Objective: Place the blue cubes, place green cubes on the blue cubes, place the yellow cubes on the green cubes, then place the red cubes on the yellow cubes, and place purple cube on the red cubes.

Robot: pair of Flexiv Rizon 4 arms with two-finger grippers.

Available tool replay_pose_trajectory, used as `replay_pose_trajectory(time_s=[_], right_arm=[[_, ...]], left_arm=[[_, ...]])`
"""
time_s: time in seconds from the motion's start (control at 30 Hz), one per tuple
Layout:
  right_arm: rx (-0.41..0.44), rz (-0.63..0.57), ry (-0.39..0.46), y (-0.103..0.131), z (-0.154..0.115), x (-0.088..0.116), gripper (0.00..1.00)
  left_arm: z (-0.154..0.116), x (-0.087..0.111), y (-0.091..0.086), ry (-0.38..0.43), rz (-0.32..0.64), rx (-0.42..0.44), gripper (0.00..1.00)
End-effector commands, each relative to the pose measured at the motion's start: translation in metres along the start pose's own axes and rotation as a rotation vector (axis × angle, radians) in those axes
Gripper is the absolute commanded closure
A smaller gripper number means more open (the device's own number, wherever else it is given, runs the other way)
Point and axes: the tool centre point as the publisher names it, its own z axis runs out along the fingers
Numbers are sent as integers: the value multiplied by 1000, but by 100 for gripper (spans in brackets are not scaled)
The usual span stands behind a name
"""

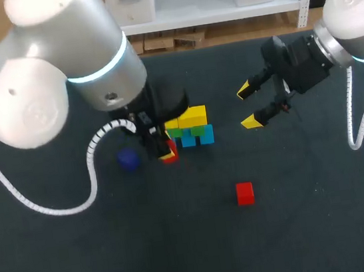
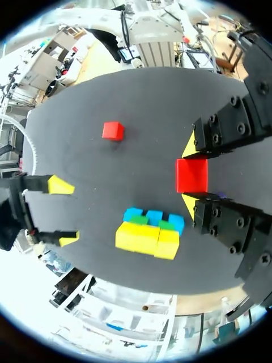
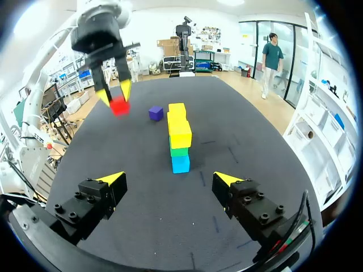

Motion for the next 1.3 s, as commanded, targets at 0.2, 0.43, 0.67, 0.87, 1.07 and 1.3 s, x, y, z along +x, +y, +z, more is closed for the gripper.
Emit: replay_pose_trajectory(time_s=[0.2,0.43,0.67,0.87,1.07,1.3], right_arm=[[0,-1,-2,0,0,0,0],[0,-1,-2,0,0,0,0],[0,-1,-2,0,0,0,0],[0,-1,-2,0,0,0,0],[0,-1,-2,0,0,0,0],[0,-1,-2,0,0,0,0]], left_arm=[[-33,1,25,-35,34,1,100],[-28,-7,50,-9,113,8,100],[-22,-16,69,-2,162,14,100],[-13,-22,79,-5,185,26,100],[-6,-28,88,-8,198,41,100],[-2,-33,93,-9,203,56,100]])
